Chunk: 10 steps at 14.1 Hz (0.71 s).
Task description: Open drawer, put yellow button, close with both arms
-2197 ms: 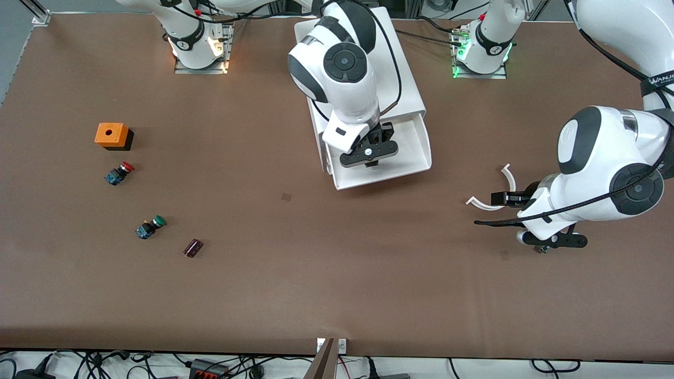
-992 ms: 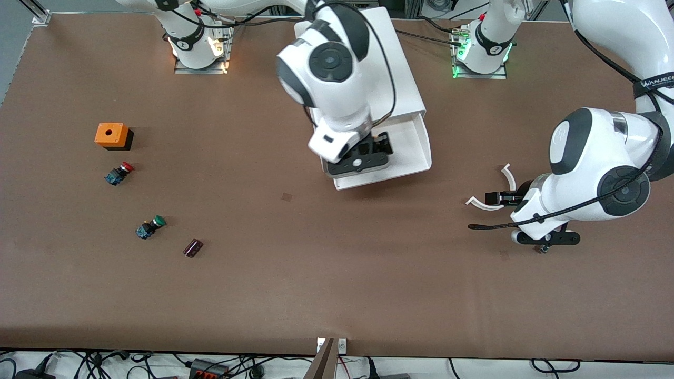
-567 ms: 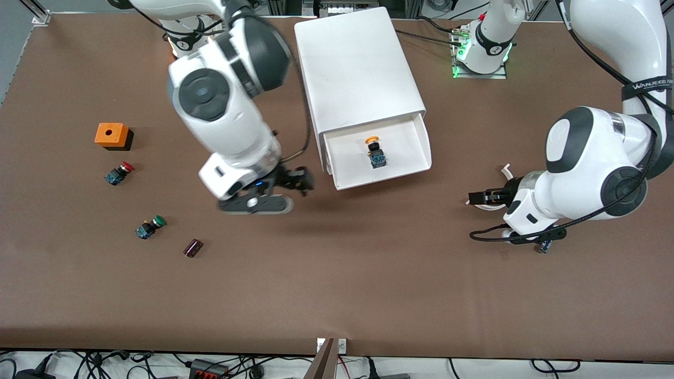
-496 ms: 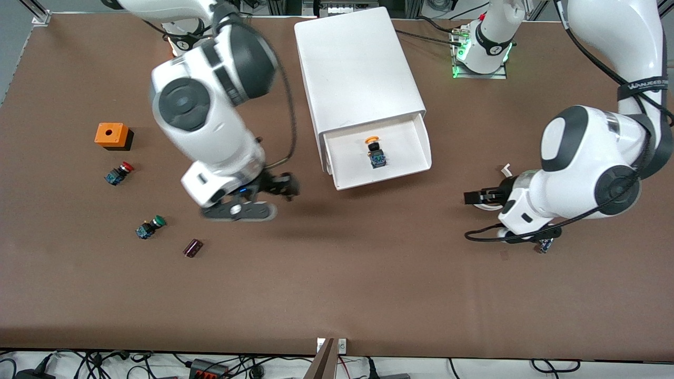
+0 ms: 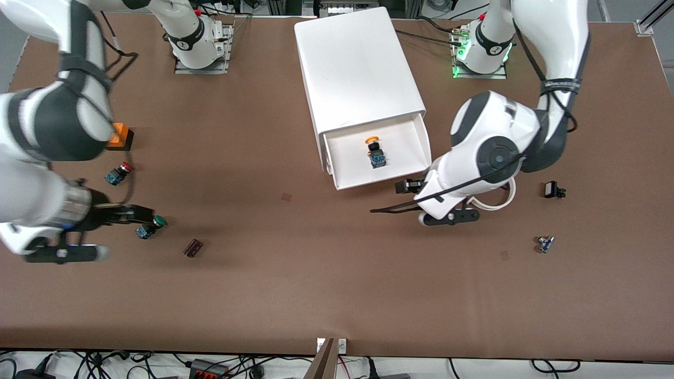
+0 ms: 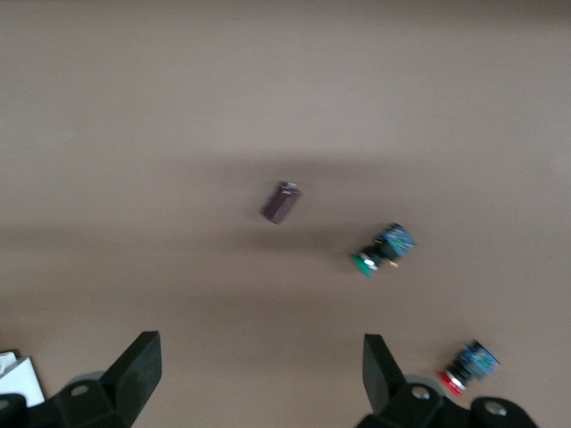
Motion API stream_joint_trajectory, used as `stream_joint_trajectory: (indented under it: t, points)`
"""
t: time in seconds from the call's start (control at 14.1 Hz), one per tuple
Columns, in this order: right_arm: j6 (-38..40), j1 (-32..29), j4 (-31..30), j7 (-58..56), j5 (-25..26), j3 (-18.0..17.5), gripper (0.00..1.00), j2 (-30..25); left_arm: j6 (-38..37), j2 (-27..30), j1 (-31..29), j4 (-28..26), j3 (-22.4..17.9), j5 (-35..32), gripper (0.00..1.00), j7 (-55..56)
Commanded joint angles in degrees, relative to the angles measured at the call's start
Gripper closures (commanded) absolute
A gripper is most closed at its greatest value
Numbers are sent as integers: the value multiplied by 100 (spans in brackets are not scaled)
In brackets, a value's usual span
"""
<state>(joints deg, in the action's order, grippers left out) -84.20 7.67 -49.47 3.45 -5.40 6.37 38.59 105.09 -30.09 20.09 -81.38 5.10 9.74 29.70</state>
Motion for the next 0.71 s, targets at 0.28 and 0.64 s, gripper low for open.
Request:
stream_joint_trajectory:
  t: [0.28, 0.64]
  points:
    - [545, -476, -71, -46, -13, -75, 0, -545, 1250, 407, 390, -1159, 17, -69, 0, 597]
    - [335, -723, -1282, -450, 48, -83, 0, -1546, 1304, 653, 548, -1608, 131, -69, 0, 782]
